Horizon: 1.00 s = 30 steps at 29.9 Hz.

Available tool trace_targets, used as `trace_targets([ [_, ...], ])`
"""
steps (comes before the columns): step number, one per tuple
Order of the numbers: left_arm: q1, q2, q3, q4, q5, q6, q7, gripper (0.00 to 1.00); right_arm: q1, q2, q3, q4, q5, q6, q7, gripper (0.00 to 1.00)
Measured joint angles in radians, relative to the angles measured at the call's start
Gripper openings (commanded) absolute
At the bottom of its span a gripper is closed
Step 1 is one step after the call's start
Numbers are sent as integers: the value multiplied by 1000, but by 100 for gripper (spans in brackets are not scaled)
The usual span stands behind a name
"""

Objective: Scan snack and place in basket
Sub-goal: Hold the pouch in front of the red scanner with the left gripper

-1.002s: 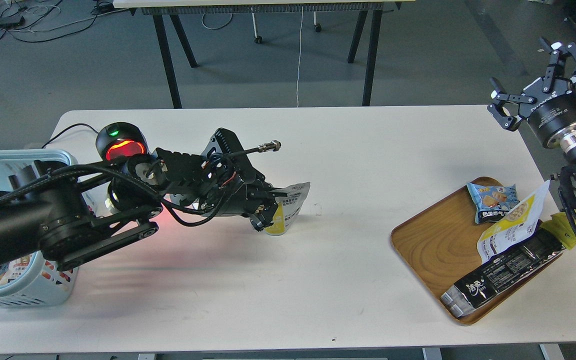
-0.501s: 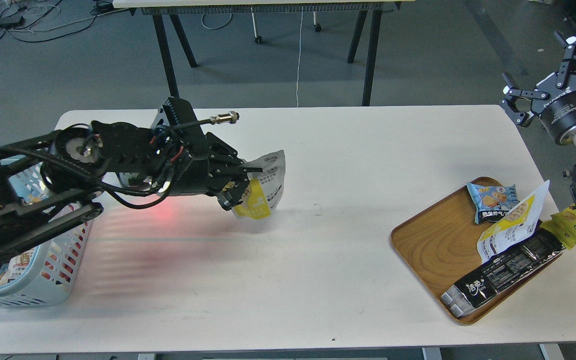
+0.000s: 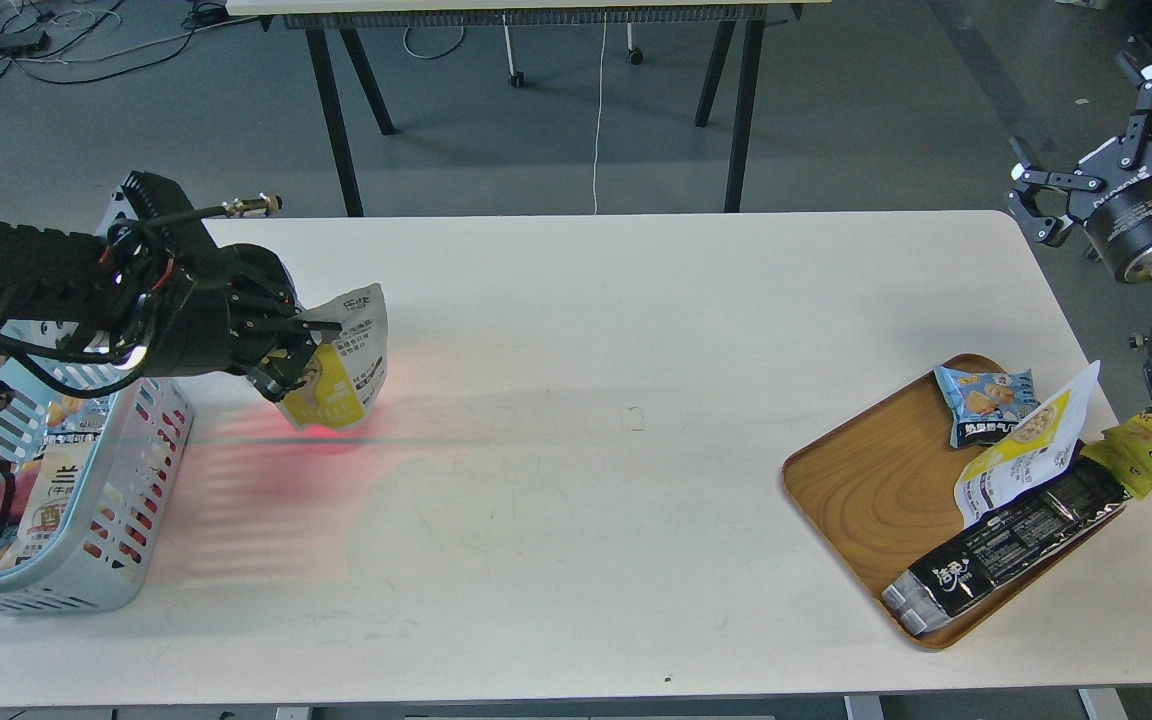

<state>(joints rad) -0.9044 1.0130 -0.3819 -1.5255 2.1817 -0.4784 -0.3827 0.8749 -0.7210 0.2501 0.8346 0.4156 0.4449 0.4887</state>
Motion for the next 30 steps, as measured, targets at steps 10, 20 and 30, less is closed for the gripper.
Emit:
trace_targets([
  [10,1,-4,0,52,0,21,1,0,4,0,0,14,-1,1,0,98],
  [20,-1,-10,1,44,0,21,1,0,3,-3,3,14,-1,1,0,98],
  [30,-1,-5,3,4,0,21,1,0,1,-3,19,14,-2,1,0,98],
])
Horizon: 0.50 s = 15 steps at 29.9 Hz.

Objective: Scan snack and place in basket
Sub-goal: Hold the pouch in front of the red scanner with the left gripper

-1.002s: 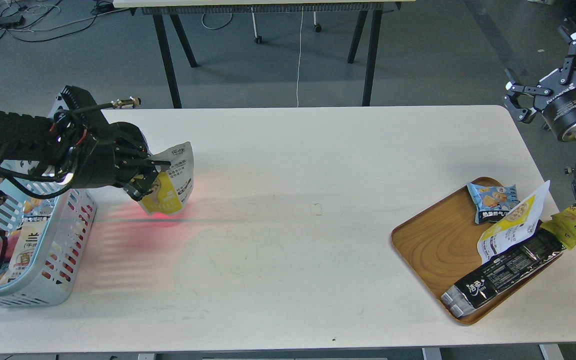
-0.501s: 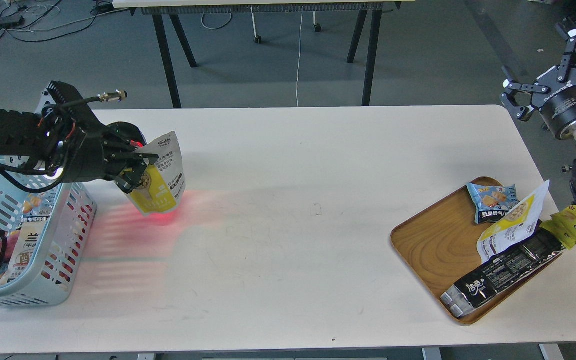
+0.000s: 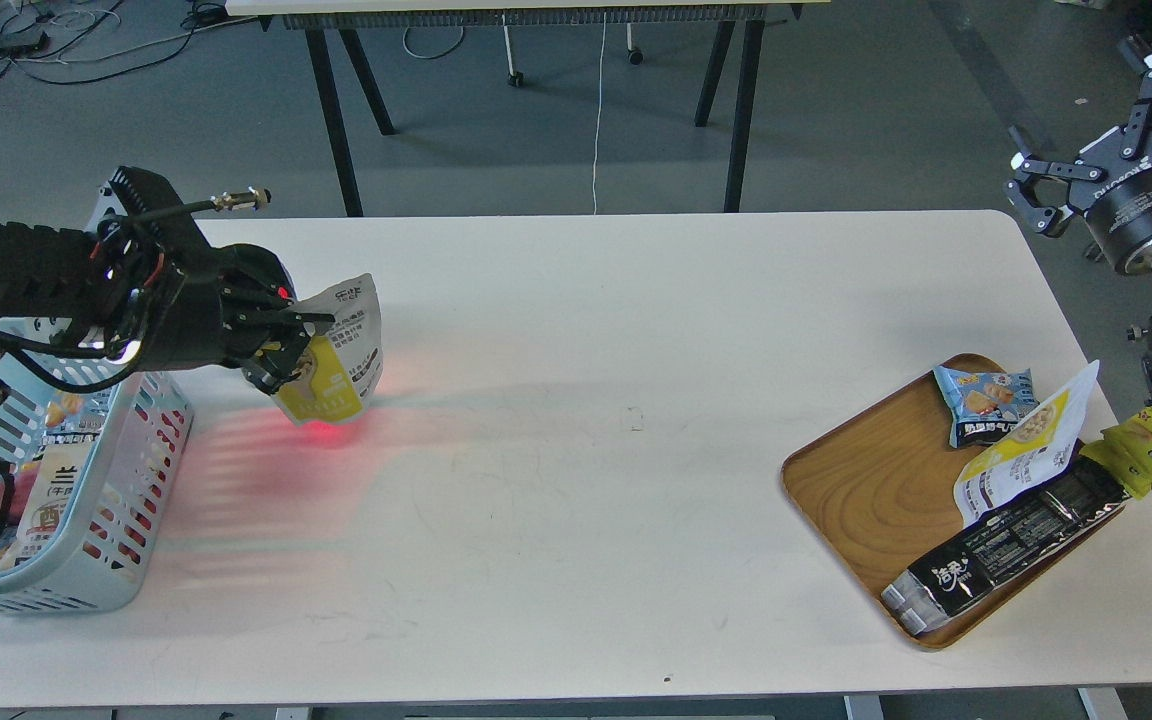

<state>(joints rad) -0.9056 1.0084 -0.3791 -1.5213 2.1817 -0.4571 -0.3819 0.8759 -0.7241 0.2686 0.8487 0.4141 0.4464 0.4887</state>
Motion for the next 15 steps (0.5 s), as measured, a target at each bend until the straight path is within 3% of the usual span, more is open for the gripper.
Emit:
trace_targets([
  [6,0,30,0,-45,0,18,0,0,-2,-7,2,2,0,0,0,98],
  [10,0,48,9,-58,0,96,-3,0,-5,-14,7,10,0,0,0,98],
  [15,0,64,18,-55,0,127,-36,0,-7,-15,10,14,0,-1,0,98],
])
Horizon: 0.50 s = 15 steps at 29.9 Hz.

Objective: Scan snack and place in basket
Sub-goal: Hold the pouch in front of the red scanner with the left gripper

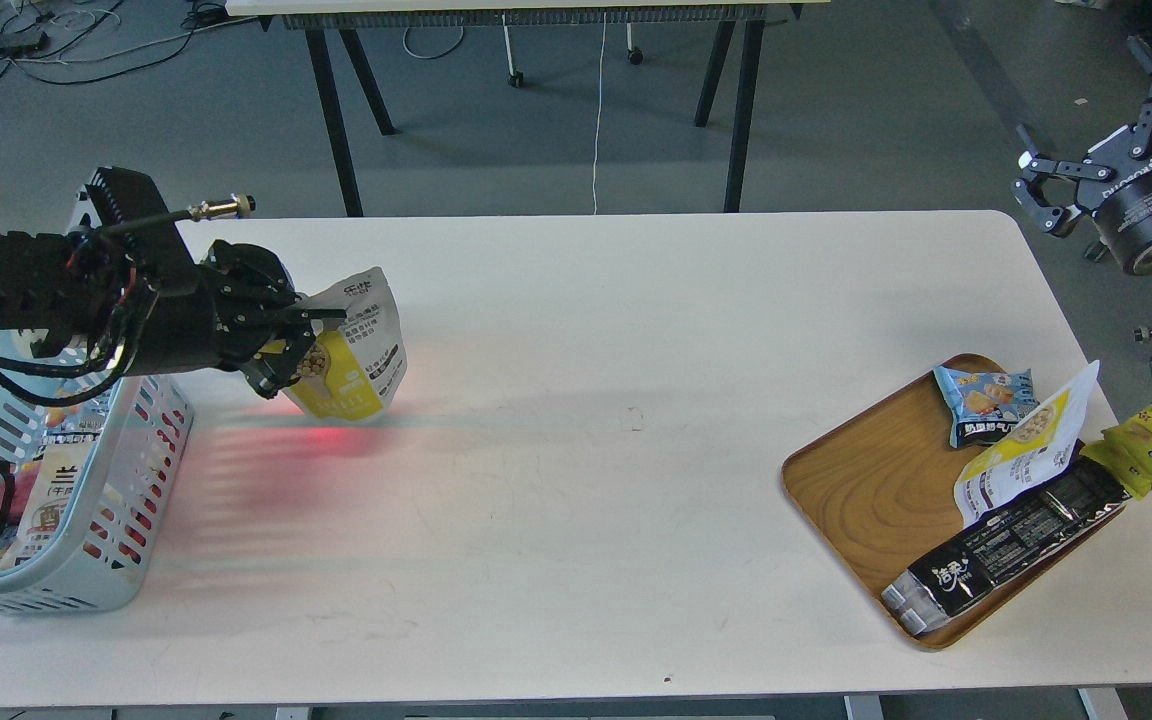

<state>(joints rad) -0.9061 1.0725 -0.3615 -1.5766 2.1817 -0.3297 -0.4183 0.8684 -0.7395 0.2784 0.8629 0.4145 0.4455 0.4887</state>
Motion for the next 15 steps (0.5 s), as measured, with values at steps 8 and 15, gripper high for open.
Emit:
trace_targets([
  [8,4,23,14,8,0,1,-23,0,-1,0,1,10,0,-1,0,98],
  [15,4,23,14,47,0,2,-21,0,-2,0,1,17,0,-1,0,98],
])
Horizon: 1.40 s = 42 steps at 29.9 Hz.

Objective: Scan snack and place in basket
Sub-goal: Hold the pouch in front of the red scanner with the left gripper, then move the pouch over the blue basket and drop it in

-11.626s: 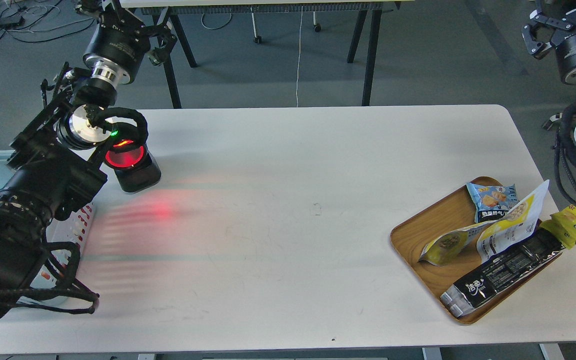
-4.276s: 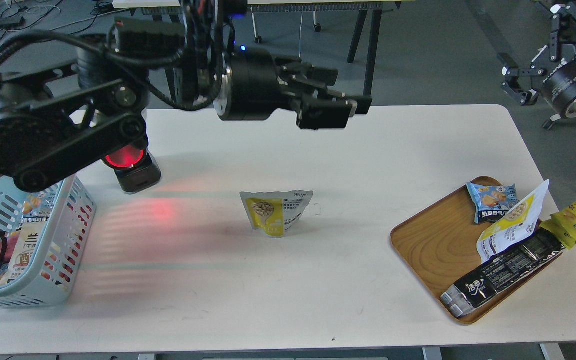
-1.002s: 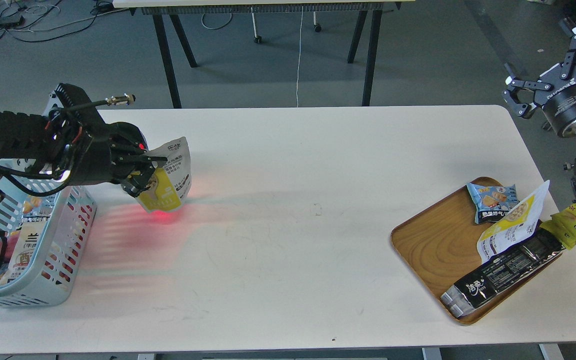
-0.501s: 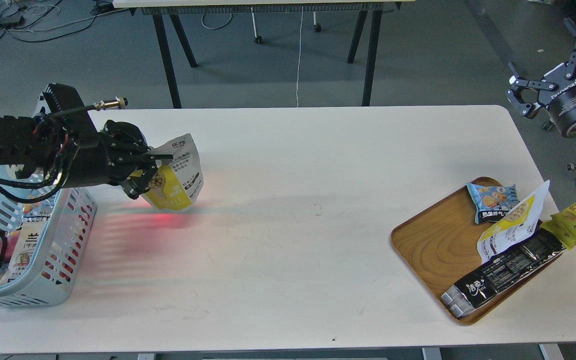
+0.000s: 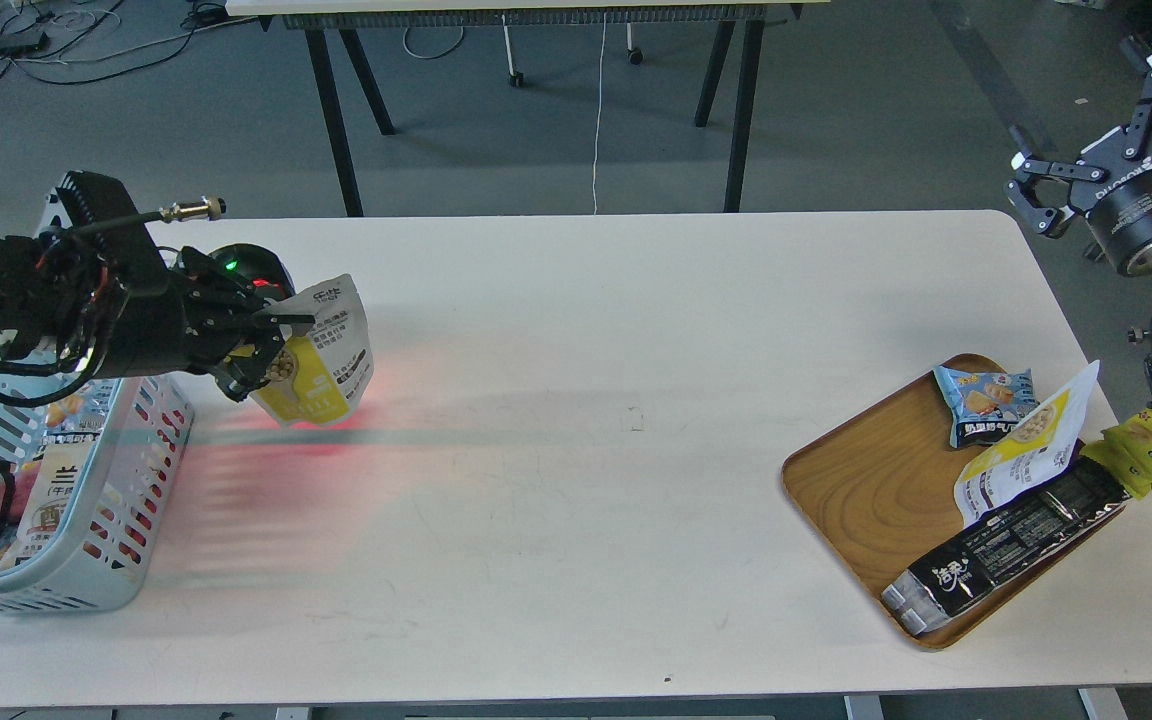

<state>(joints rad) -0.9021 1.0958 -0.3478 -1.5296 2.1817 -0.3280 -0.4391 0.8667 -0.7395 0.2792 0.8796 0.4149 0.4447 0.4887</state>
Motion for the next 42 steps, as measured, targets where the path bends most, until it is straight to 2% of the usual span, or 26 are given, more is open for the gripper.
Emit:
trace_targets([
  [13,0,-5,4,34,0,0,0,0,0,-17,0,22,1,0,0,98],
  [22,-7,6,-20,2,0,11,-8,0,0,-24,3,27,-1,1,0,98],
  [29,-7,126,-86,-45,0,47,-47,0,-1,-25,12,22,-1,3,0,98],
  [33,-9,186,-139,-48,-63,52,-49,0,-4,-23,12,23,-1,3,0,98],
  [42,-12,370,-157,-16,-167,58,-50,0,-9,-23,10,20,-1,8,0,99],
])
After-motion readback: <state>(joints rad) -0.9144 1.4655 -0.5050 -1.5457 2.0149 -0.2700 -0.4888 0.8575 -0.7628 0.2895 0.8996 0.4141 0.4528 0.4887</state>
